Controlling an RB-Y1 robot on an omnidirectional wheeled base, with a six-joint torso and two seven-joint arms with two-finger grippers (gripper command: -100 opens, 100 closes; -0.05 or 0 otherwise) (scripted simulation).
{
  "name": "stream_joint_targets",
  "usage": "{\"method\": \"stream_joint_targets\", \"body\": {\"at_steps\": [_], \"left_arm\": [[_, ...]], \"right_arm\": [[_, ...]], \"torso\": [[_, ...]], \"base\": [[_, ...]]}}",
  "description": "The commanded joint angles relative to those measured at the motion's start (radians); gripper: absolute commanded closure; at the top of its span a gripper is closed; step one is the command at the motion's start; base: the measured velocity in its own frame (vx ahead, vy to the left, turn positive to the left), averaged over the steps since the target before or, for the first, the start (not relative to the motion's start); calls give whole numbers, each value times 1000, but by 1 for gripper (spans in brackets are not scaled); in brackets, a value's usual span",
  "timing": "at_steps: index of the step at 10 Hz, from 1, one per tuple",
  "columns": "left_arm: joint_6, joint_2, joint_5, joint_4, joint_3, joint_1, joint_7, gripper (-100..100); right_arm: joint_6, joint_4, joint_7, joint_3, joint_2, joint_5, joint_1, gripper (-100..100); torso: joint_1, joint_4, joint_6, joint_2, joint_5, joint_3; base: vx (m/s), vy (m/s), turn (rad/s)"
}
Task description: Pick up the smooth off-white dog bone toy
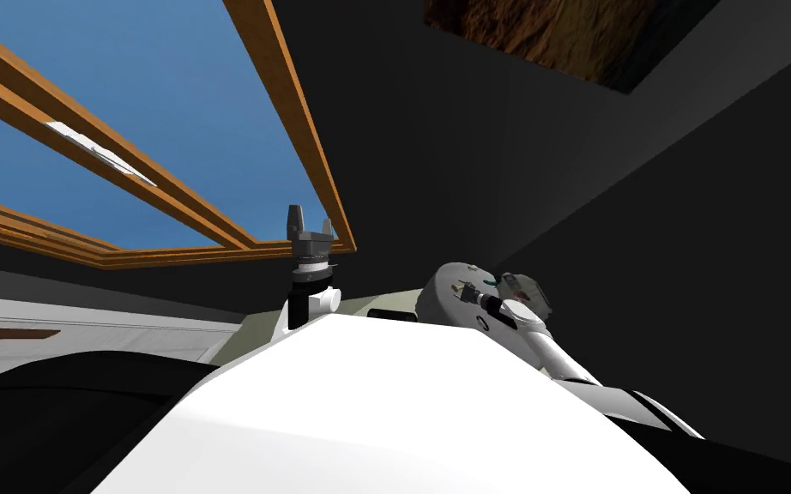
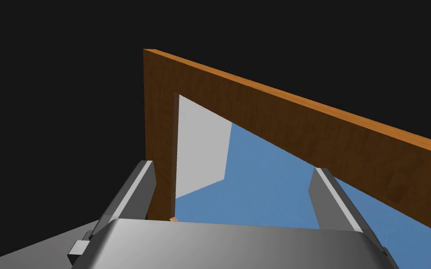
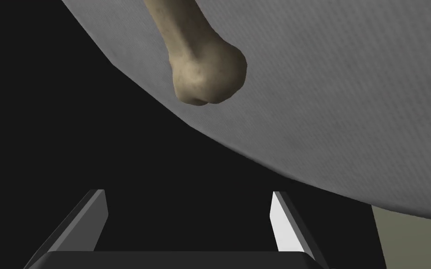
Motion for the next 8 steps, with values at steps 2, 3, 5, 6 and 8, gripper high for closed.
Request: {"method": "stream_joint_targets", "body": {"at_steps": [2, 3, 5, 6, 8], "left_arm": [[0, 0, 0, 0, 0, 0, 0, 0], [0, 0, 0, 0, 0, 0, 0, 0], [0, 0, 0, 0, 0, 0, 0, 0], [0, 0, 0, 0, 0, 0, 0, 0], [0, 0, 0, 0, 0, 0, 0, 0]], "right_arm": [[-19, 75, 22, 22, -26, 57, -31, -100], [-19, 75, 22, 22, -26, 57, -31, -100], [-44, 149, 47, 59, -68, 130, -82, -100], [-44, 172, 47, 59, -68, 141, -82, -100], [-65, 240, 62, 93, -103, 207, -128, -100]], "torso": [[0, 0, -1, 0, 0, 0], [0, 0, 0, 0, 0, 0], [1, 0, -1, -1, 0, 0], [0, 0, -1, -1, 0, -1], [0, 0, 0, 0, 0, 0]], "base": [[-23, -43, 186], [-3, -22, -38], [-11, -49, 294], [-14, -55, 170], [-25, -56, 244]]}}
